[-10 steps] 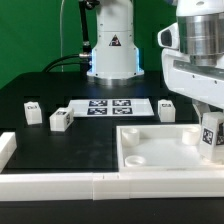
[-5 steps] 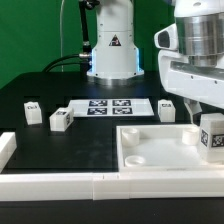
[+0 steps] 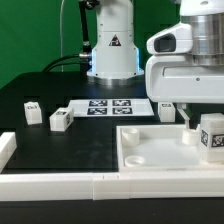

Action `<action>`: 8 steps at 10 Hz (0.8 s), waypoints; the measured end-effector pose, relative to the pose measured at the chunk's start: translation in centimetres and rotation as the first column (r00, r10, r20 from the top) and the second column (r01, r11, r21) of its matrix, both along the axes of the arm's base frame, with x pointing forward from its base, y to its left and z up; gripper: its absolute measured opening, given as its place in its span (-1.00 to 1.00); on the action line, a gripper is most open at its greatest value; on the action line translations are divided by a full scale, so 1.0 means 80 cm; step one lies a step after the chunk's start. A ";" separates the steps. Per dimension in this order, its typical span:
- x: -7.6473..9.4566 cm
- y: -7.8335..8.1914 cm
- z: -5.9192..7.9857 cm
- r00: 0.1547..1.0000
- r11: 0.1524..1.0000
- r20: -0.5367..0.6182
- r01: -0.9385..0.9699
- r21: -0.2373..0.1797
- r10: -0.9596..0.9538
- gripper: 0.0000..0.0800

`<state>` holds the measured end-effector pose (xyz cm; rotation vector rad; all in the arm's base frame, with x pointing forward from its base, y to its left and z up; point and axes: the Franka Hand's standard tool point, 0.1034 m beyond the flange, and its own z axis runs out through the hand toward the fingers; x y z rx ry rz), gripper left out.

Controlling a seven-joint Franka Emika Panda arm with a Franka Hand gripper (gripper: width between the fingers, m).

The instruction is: Assemble one leg

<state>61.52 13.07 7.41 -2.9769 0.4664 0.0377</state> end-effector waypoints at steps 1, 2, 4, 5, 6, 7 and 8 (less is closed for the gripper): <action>0.000 -0.002 -0.001 0.996 0.996 0.012 -0.092 -0.002 0.092 0.62; 0.001 -0.007 -0.002 0.972 0.972 0.029 -0.233 -0.007 0.233 0.62; 0.002 -0.018 -0.006 0.916 0.917 0.047 -0.398 -0.018 0.398 0.62; 0.002 -0.022 -0.008 0.900 0.901 0.048 -0.434 -0.023 0.434 0.62; 0.002 -0.021 -0.008 0.907 0.908 0.046 -0.418 -0.022 0.418 0.62; 0.002 -0.021 -0.008 0.907 0.908 0.046 -0.418 -0.022 0.419 0.29; 0.002 -0.021 -0.008 0.907 0.908 0.046 -0.418 -0.022 0.418 0.29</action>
Offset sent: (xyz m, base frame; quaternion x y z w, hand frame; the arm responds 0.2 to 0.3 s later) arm 0.0112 -0.0124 -0.0052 -0.0069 0.0105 -0.2059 0.9785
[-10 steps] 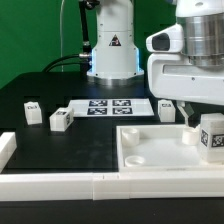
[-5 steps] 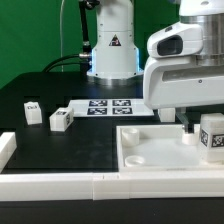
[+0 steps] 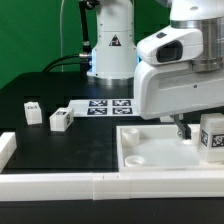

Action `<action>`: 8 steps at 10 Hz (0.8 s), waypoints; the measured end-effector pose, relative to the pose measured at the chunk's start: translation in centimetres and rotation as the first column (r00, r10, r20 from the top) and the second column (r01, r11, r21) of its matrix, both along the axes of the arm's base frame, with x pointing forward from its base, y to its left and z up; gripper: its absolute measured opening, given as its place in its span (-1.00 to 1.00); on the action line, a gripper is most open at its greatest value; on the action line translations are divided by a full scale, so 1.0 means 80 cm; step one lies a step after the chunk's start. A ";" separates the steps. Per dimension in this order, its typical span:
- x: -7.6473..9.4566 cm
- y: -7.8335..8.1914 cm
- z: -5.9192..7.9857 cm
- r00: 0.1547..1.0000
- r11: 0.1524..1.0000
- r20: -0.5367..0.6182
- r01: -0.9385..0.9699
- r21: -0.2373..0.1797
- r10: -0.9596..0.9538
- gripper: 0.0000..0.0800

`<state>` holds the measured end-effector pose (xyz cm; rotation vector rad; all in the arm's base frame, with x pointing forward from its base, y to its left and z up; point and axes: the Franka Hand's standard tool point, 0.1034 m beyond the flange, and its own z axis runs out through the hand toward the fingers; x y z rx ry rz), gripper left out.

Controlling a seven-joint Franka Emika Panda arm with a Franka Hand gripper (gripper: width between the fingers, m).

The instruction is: Assemble one leg

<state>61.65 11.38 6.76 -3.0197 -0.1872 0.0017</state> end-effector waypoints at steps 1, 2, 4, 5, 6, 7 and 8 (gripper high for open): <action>0.000 0.000 0.000 1.000 1.000 0.000 0.000 0.000 0.000 -0.05; 0.000 0.000 0.000 1.000 1.000 -0.001 0.011 0.000 -0.011 -0.28; 0.000 0.000 0.000 0.999 0.999 -0.006 0.052 0.000 -0.052 -0.27; 0.001 0.000 0.000 0.994 0.994 -0.007 0.106 0.005 -0.106 -0.27; 0.003 -0.001 0.000 0.926 0.926 -0.019 0.376 0.021 -0.376 -0.27; 0.002 0.003 0.000 0.856 0.856 -0.040 0.517 0.016 -0.516 -0.27; 0.002 0.005 0.000 0.767 0.769 -0.059 0.640 0.007 -0.638 -0.27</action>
Offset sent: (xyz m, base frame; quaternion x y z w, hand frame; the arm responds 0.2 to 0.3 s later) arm 0.0000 0.0000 0.0000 0.0000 0.0000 0.0000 1.0000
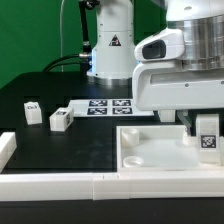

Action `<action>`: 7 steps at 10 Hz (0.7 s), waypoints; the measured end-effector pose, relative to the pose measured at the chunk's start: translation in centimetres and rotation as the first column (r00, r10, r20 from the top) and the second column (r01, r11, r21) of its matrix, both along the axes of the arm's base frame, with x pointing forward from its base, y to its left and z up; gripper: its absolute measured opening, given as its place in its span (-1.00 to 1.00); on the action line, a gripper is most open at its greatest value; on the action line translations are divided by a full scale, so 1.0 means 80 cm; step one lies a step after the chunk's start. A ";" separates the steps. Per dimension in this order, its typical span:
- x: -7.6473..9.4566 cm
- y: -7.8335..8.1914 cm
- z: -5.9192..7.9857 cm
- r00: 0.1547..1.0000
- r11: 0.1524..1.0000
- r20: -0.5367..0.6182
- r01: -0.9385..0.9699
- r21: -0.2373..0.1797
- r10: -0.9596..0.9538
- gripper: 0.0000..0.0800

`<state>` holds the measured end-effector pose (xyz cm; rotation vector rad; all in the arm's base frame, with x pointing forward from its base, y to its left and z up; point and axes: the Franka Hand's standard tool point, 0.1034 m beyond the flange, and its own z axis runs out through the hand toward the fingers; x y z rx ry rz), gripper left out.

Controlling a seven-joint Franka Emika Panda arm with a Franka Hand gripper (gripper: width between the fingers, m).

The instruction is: Assemble one leg

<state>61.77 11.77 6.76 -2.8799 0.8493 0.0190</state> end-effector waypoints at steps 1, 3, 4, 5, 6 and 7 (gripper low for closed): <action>0.000 0.001 0.000 0.991 0.991 -0.016 0.136 0.003 -0.136 -0.27; 0.000 0.005 -0.001 0.904 0.905 -0.059 0.425 0.006 -0.424 -0.27; 0.001 0.006 -0.001 0.855 0.858 -0.072 0.514 0.001 -0.513 -0.27; 0.002 0.006 0.000 0.826 0.829 -0.080 0.560 -0.003 -0.558 -0.27; 0.002 0.006 0.000 0.776 0.779 -0.094 0.627 -0.003 -0.624 -0.27; 0.002 0.007 0.000 0.762 0.766 -0.098 0.643 -0.002 -0.640 -0.27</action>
Offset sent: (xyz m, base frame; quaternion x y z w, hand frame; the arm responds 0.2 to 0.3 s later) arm 0.0027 0.0009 -0.0014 -0.0193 0.0034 0.3064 0.9517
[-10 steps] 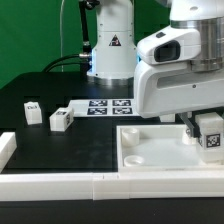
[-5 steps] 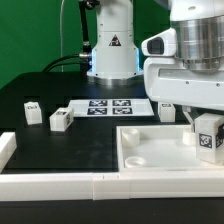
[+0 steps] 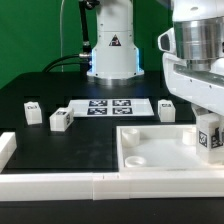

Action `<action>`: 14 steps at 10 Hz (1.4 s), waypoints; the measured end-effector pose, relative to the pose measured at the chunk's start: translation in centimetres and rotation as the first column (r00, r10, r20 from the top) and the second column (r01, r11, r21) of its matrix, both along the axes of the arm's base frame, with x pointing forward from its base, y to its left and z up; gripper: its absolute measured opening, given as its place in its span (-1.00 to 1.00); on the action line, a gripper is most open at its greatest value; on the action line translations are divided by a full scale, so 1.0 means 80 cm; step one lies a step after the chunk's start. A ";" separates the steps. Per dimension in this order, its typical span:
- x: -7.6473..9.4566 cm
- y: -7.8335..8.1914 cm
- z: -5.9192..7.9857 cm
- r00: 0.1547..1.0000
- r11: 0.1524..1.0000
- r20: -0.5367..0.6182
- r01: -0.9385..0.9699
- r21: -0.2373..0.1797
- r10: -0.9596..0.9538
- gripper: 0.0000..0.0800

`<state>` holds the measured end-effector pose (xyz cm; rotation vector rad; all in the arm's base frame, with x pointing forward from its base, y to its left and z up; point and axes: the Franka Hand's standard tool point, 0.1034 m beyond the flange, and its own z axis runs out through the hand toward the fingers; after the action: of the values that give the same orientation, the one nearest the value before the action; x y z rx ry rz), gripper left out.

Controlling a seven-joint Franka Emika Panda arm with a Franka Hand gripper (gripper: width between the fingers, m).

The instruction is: Assemble one leg

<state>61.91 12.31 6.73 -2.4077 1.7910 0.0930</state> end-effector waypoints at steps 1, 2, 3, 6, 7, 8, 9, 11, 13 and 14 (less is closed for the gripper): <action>0.000 0.000 0.000 0.999 0.999 0.006 -0.038 -0.001 0.038 -0.27; 0.000 0.000 0.000 0.996 0.996 0.012 -0.084 -0.003 0.084 0.20; 0.000 0.001 0.002 0.984 0.985 0.024 -0.175 -0.008 0.175 0.54; 0.001 -0.002 0.001 0.808 0.811 0.069 -0.582 -0.059 0.585 0.62; 0.002 -0.002 0.000 0.697 0.700 0.067 -0.708 -0.090 0.714 0.62; 0.002 0.000 -0.003 0.600 0.602 0.054 -0.791 -0.113 0.798 0.62; -0.001 0.004 -0.005 0.503 0.502 0.027 -0.855 -0.127 0.864 0.62; -0.003 0.006 -0.005 0.302 0.300 0.007 -0.944 -0.137 0.953 0.62; -0.003 0.005 -0.005 0.268 0.266 0.010 -0.954 -0.138 0.963 0.62; -0.003 0.005 -0.005 0.267 0.266 0.010 -0.954 -0.138 0.964 0.39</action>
Offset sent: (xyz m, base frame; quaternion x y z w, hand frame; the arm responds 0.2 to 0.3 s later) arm -0.0001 -0.0014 0.0062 -0.0088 -0.0024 -0.2278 0.9737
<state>61.68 12.69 6.30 -3.0966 -0.0361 -0.0028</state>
